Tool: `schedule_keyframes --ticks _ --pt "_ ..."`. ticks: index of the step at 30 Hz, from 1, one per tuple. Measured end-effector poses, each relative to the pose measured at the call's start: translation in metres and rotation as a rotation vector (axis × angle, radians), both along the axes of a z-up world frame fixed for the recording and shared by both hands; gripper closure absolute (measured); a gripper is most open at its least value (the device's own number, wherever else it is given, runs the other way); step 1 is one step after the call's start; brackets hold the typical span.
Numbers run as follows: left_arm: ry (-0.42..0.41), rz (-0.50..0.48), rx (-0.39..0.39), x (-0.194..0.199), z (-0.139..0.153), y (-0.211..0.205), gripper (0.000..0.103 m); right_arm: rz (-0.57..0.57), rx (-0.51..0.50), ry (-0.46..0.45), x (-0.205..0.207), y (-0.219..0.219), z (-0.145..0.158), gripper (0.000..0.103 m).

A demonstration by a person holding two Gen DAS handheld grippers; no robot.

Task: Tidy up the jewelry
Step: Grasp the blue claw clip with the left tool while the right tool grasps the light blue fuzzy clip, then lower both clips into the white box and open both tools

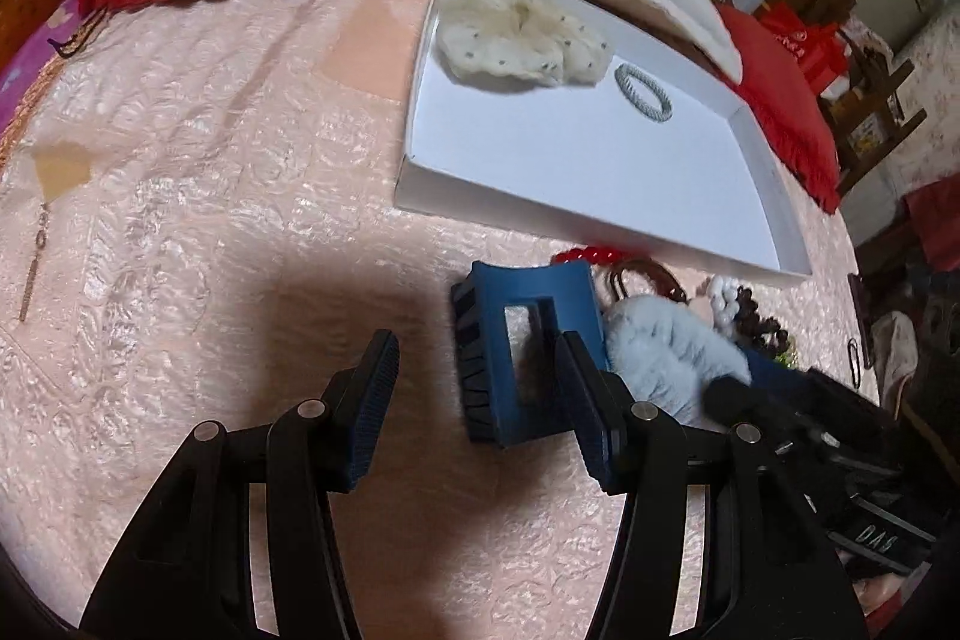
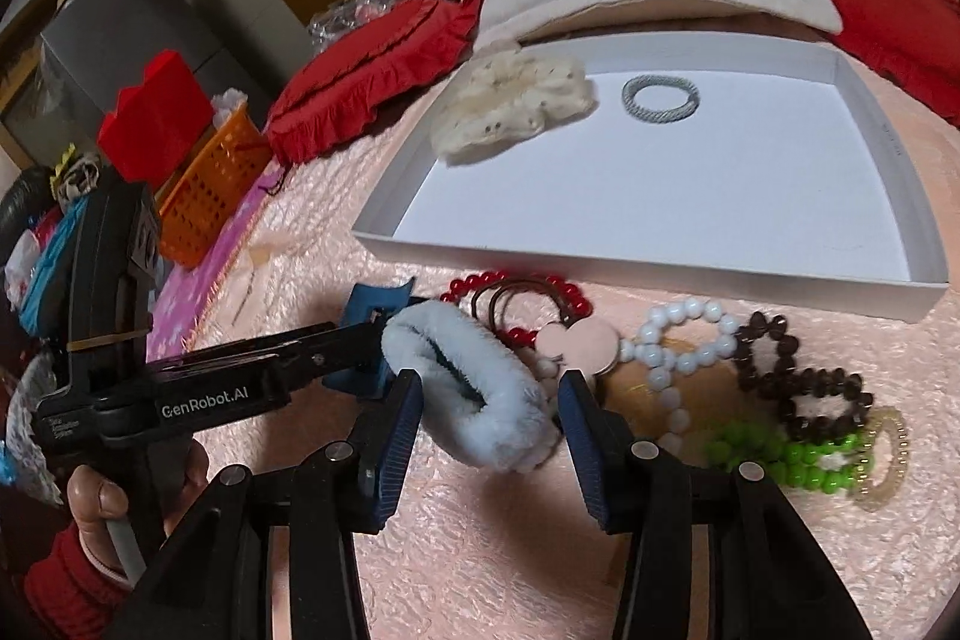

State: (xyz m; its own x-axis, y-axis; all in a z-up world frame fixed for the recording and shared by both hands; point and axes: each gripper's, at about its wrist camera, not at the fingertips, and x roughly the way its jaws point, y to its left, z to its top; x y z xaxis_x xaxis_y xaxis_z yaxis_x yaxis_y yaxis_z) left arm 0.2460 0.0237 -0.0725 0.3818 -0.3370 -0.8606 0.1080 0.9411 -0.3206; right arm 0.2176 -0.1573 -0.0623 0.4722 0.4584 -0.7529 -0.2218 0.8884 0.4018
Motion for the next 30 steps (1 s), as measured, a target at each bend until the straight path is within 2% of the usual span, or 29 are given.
schedule_keyframes --ticks 2,3,8,11,22,27,30 --pt "0.013 -0.005 -0.013 0.001 -0.001 0.0 0.084 0.005 -0.001 0.0 -0.002 0.004 -0.002 0.067" --pt "0.03 -0.007 -0.009 0.002 -0.004 0.002 0.089 0.005 -0.005 -0.002 -0.003 0.005 -0.002 0.069" --pt "0.006 -0.009 0.029 -0.012 0.003 -0.004 0.089 0.002 -0.023 -0.012 -0.012 0.011 0.002 0.086" --pt "-0.019 -0.006 0.034 -0.022 0.014 0.0 0.089 0.001 -0.013 -0.022 -0.019 0.011 0.01 0.089" --pt "-0.114 0.009 0.035 -0.042 0.066 0.015 0.089 -0.057 0.066 -0.109 -0.036 -0.017 0.051 0.091" --pt "-0.138 0.016 0.016 -0.022 0.084 0.013 0.089 -0.151 0.1 -0.137 -0.022 -0.042 0.069 0.091" --pt "-0.156 0.0 0.053 0.002 0.089 -0.001 0.089 -0.214 0.129 -0.126 0.0 -0.059 0.072 0.091"
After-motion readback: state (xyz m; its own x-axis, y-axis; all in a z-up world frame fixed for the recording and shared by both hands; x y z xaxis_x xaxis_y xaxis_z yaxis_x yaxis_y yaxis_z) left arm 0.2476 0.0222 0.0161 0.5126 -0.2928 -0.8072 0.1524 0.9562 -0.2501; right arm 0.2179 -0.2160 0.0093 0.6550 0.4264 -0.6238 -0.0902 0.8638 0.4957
